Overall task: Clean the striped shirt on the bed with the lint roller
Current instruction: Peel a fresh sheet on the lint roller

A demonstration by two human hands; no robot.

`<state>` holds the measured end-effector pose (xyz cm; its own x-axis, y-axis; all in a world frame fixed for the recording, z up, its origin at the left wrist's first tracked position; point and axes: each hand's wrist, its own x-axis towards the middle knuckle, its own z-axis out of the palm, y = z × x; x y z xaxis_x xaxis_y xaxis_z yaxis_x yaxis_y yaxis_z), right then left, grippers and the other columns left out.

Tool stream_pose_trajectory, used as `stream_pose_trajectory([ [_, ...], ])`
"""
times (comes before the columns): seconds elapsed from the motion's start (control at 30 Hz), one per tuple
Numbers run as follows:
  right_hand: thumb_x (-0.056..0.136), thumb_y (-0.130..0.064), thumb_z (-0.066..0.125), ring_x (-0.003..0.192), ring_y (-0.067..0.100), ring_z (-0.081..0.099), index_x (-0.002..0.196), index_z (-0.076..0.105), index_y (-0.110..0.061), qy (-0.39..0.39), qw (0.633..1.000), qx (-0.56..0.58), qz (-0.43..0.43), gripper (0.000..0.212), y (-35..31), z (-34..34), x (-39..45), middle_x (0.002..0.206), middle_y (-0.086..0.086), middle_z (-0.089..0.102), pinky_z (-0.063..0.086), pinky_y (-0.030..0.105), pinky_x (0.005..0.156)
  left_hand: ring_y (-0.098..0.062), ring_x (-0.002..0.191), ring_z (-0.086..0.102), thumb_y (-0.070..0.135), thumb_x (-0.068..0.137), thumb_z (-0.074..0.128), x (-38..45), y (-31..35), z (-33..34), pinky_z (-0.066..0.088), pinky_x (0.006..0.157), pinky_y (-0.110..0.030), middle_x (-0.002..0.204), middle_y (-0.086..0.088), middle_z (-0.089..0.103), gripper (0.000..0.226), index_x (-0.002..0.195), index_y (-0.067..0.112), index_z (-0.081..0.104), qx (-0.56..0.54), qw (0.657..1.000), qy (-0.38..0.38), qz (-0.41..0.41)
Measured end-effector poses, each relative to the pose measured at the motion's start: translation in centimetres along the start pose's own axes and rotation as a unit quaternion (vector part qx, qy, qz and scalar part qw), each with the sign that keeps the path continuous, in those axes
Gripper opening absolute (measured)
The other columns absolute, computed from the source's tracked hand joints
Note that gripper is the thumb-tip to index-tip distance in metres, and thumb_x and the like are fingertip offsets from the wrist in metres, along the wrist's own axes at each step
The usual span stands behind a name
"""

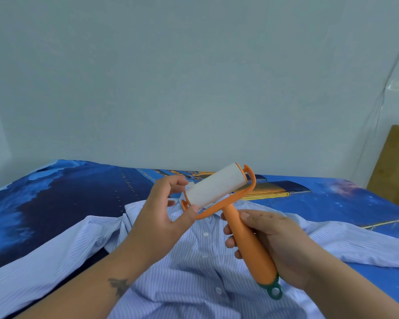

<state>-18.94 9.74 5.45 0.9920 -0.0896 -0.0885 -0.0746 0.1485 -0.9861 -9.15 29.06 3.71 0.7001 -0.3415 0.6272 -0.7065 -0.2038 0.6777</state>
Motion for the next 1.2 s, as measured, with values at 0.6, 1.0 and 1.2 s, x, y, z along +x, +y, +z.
stream_pose_trajectory([
  [0.6, 0.099, -0.018, 0.044, 0.07, 0.025, 0.066, 0.111, 0.066, 0.0, 0.027, 0.999, 0.032, 0.022, 0.031, 0.4, 1.3, -0.1, 0.092, 0.018, 0.071, 0.052, 0.037, 0.062, 0.001, 0.099, 0.055, 0.044, 0.073, 0.064, 0.2, 0.0, -0.1, 0.036, 0.081, -0.003, 0.099, 0.022, 0.061, 0.027, 0.088, 0.034, 0.044, 0.107, 0.993, 0.043, 0.019],
  [1.0, 0.099, -0.018, 0.043, 0.066, 0.024, 0.064, 0.108, 0.068, -0.001, 0.042, 0.998, 0.05, 0.013, 0.031, 0.8, 2.3, 0.0, 0.087, 0.016, 0.071, 0.052, 0.036, 0.059, -0.008, 0.092, 0.06, 0.043, 0.078, 0.056, -0.1, 0.2, 0.1, 0.051, 0.071, -0.032, 0.091, 0.013, 0.065, 0.017, 0.087, 0.031, 0.047, 0.144, 0.988, 0.056, 0.026],
  [1.2, 0.099, -0.019, 0.044, 0.067, 0.024, 0.065, 0.104, 0.071, -0.002, 0.048, 0.997, 0.057, 0.016, 0.032, 0.7, 2.6, 0.0, 0.087, 0.016, 0.071, 0.051, 0.037, 0.061, -0.008, 0.095, 0.055, 0.038, 0.08, 0.057, 0.0, 0.1, 0.1, 0.044, 0.075, -0.017, 0.099, 0.015, 0.054, 0.011, 0.083, 0.029, 0.051, 0.193, 0.975, 0.088, 0.067],
])
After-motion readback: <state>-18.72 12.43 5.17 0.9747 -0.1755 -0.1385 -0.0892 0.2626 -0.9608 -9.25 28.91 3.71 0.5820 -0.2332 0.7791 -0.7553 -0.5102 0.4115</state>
